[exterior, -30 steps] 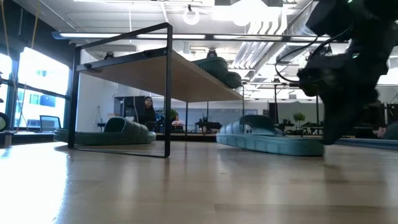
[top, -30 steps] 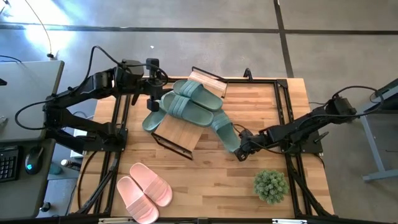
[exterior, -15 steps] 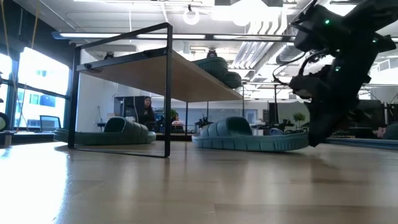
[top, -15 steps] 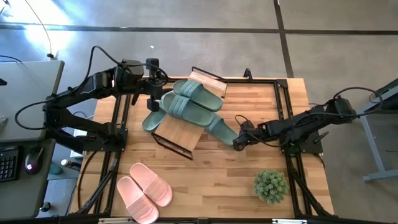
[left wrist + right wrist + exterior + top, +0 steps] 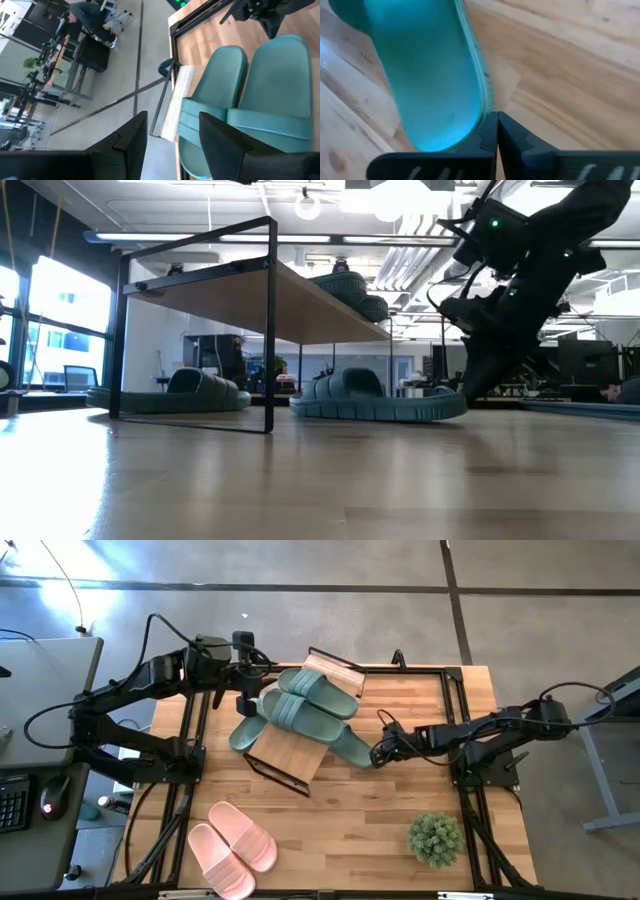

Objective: Pick and place slides into the shelf
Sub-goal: Put the green slide under the shelf

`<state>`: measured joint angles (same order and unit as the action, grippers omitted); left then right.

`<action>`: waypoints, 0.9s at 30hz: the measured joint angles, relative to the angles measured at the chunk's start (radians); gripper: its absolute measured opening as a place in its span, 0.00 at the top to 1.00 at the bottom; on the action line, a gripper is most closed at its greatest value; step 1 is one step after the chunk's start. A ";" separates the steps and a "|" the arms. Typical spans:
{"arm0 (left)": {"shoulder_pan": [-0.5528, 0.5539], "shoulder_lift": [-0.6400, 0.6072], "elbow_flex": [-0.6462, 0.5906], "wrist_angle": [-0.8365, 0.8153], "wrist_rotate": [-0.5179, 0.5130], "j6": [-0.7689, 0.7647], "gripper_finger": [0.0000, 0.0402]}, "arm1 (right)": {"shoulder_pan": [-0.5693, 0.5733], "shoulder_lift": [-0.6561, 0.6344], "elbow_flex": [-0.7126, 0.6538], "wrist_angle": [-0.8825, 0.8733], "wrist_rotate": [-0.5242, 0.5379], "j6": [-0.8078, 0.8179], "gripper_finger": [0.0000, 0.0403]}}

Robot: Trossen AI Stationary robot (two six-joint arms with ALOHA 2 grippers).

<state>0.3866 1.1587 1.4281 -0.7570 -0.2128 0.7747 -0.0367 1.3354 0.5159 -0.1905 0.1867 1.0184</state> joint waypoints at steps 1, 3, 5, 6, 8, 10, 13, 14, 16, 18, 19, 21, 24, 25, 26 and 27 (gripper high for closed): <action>0.000 0.000 0.000 0.000 -0.001 0.003 0.60 | -0.007 0.000 0.000 0.012 -0.001 -0.008 1.00; 0.000 0.000 0.000 0.000 -0.001 0.003 0.60 | -0.022 0.000 0.000 0.036 -0.005 -0.027 1.00; 0.000 0.000 0.000 -0.003 -0.001 0.004 0.60 | -0.031 -0.002 0.002 0.041 -0.013 -0.043 1.00; 0.000 0.000 0.000 -0.005 -0.001 0.004 0.60 | -0.032 -0.005 0.002 0.029 -0.014 -0.050 1.00; 0.000 0.000 0.000 -0.016 0.000 0.003 0.60 | -0.030 -0.022 0.002 -0.019 -0.014 -0.051 1.00; 0.000 -0.007 0.000 -0.042 0.019 0.003 0.60 | -0.016 -0.054 0.002 -0.082 -0.011 -0.037 1.00; 0.000 -0.017 0.002 -0.084 0.063 -0.013 0.60 | 0.021 -0.115 0.015 -0.213 -0.012 -0.003 1.00; 0.005 -0.018 0.002 -0.108 0.073 -0.025 0.60 | 0.038 -0.133 0.021 -0.241 -0.020 0.002 1.00; 0.035 -0.021 0.001 -0.139 0.111 -0.049 0.60 | 0.074 -0.161 0.025 -0.231 -0.046 0.005 1.00; 0.080 -0.024 0.001 -0.178 0.173 -0.073 0.60 | 0.101 -0.162 0.026 -0.184 -0.069 0.012 1.00; 0.108 -0.024 0.001 -0.186 0.203 -0.082 0.60 | 0.109 -0.153 0.026 -0.171 -0.075 0.013 1.00; 0.165 -0.024 0.001 -0.203 0.239 -0.087 0.60 | 0.117 -0.123 0.026 -0.163 -0.075 0.013 1.00; 0.220 -0.024 0.001 -0.213 0.262 -0.087 0.60 | 0.116 -0.074 0.026 -0.148 -0.069 0.020 1.00; 0.234 -0.024 0.001 -0.221 0.265 -0.087 0.60 | 0.114 -0.057 0.026 -0.120 -0.065 0.019 1.00; 0.250 -0.023 0.001 -0.227 0.266 -0.082 0.60 | 0.114 -0.042 0.026 -0.098 -0.066 0.017 1.00; 0.263 -0.023 0.001 -0.233 0.267 -0.076 0.60 | 0.111 -0.024 0.026 -0.072 -0.065 0.014 1.00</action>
<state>0.6496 1.1358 1.4292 -0.9905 0.0543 0.6988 0.0746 1.3116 0.5419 -0.2621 0.1215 1.0326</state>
